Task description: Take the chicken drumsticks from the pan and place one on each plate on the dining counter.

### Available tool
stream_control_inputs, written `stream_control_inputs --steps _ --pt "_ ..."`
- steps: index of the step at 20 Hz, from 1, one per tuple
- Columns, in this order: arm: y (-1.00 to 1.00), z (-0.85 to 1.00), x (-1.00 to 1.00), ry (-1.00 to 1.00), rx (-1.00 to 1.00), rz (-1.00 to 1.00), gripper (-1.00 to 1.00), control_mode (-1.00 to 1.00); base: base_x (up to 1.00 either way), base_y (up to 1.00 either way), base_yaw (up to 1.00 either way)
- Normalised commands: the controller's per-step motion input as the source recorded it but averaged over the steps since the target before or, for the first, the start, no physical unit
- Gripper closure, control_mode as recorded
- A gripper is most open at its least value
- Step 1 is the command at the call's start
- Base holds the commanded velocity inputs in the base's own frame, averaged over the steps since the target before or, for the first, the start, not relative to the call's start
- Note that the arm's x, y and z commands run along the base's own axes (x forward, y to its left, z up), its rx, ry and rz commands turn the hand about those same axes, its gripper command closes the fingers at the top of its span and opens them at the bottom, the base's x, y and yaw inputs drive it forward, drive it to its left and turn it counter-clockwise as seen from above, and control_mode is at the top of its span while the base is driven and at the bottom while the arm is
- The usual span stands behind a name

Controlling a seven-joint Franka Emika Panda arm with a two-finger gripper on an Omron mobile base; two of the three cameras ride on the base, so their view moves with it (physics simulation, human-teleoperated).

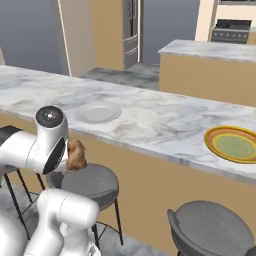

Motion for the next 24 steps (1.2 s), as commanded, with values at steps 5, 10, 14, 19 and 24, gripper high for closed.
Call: stream_control_inputs --steps 5,10,14,19,24 --pt "0.11 0.22 0.29 0.04 -0.12 -0.22 1.00 -1.00 0.10 0.04 -0.06" --pt "0.01 0.77 0.07 0.08 -0.13 -0.14 1.00 -1.00 0.00 0.00 0.00" --pt "0.00 0.90 0.03 0.11 -0.13 -0.06 1.00 -1.00 0.00 0.00 0.00" --pt "-0.17 0.63 0.05 0.02 -0.16 -0.06 1.00 -1.00 0.00 0.00 0.00" --pt "-0.28 0.11 0.34 0.00 -0.07 -0.01 1.00 -1.00 0.00 0.00 0.00"
